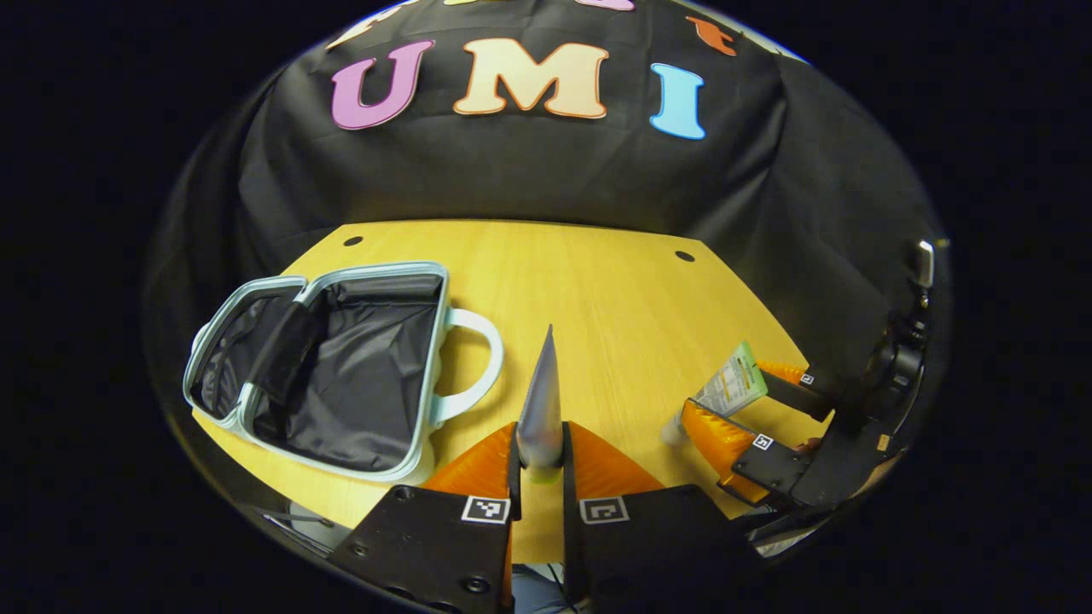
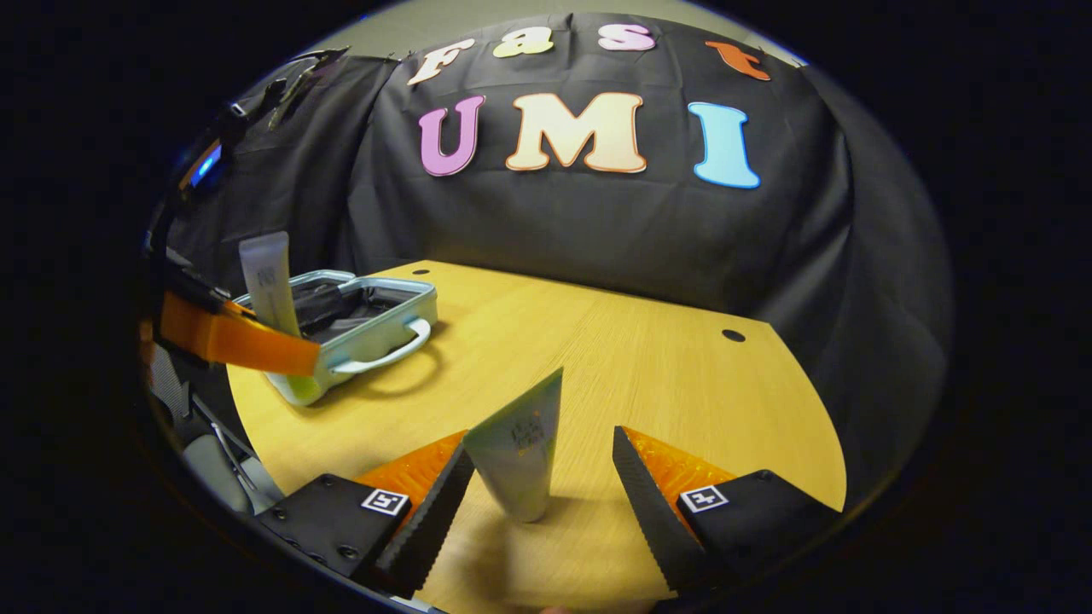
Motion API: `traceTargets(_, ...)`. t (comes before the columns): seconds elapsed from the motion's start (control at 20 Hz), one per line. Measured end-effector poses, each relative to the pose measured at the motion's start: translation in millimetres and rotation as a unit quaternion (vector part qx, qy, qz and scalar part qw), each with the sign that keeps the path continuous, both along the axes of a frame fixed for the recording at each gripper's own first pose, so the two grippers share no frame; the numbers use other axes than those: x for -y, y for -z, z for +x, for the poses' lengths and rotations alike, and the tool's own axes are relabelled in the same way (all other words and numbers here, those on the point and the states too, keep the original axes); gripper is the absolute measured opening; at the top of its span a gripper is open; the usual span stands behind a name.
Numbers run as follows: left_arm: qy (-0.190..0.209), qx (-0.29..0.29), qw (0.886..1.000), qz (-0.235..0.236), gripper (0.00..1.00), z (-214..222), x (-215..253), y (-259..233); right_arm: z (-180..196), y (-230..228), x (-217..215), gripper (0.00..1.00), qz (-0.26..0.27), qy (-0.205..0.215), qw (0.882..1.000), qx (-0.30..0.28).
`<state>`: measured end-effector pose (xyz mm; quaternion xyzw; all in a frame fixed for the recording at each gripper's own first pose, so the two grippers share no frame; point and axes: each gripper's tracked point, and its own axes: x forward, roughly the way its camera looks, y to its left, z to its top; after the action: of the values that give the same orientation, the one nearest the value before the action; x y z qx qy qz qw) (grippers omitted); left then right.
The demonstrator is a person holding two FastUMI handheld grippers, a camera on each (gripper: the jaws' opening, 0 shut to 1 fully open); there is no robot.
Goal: First open the suitcase, pack the skin care products into it, and then close the suitcase.
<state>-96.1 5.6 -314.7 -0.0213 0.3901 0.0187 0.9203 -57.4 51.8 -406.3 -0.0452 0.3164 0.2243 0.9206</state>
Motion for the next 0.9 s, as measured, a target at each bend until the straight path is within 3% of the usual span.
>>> traceTargets(0.1,-0.016,0.001,1.000,0.008,0.15,-7.2,-13.6,-9.5,-3.0,17.4,-4.3,0.99,-0.005,-0.011,1.000,-0.017)
traceTargets(0.15,-0.025,0.003,1.000,0.014,0.15,-10.0,-20.9,-14.4,-5.2,23.4,-6.0,0.92,-0.004,-0.013,0.999,-0.029)
traceTargets(0.25,-0.043,0.004,0.999,0.023,0.15,-15.4,-35.7,-22.3,1.4,27.0,-8.9,0.45,-0.005,-0.003,1.000,-0.029)
traceTargets(0.3,-0.052,0.005,0.998,0.025,0.15,-17.1,-44.2,-26.1,-1.0,22.7,-10.2,0.41,-0.002,-0.007,0.999,-0.032)
traceTargets(0.35,-0.062,0.003,0.998,0.028,0.15,-20.6,-52.6,-29.7,-0.3,22.4,-12.1,0.30,-0.006,-0.007,0.999,-0.033)
traceTargets(0.4,-0.070,0.003,0.997,0.029,0.16,-23.0,-59.4,-31.5,-1.3,24.9,-15.3,0.25,-0.003,-0.013,0.999,-0.042)
traceTargets(0.55,-0.083,0.001,0.996,0.038,0.15,-25.8,-83.8,-36.7,3.7,17.7,-29.0,0.20,0.028,-0.007,0.996,-0.083)
traceTargets(0.9,-0.085,-0.038,0.995,0.026,0.16,-8.9,-152.4,-25.1,28.8,-47.4,-69.5,0.20,0.045,0.019,0.997,-0.067)
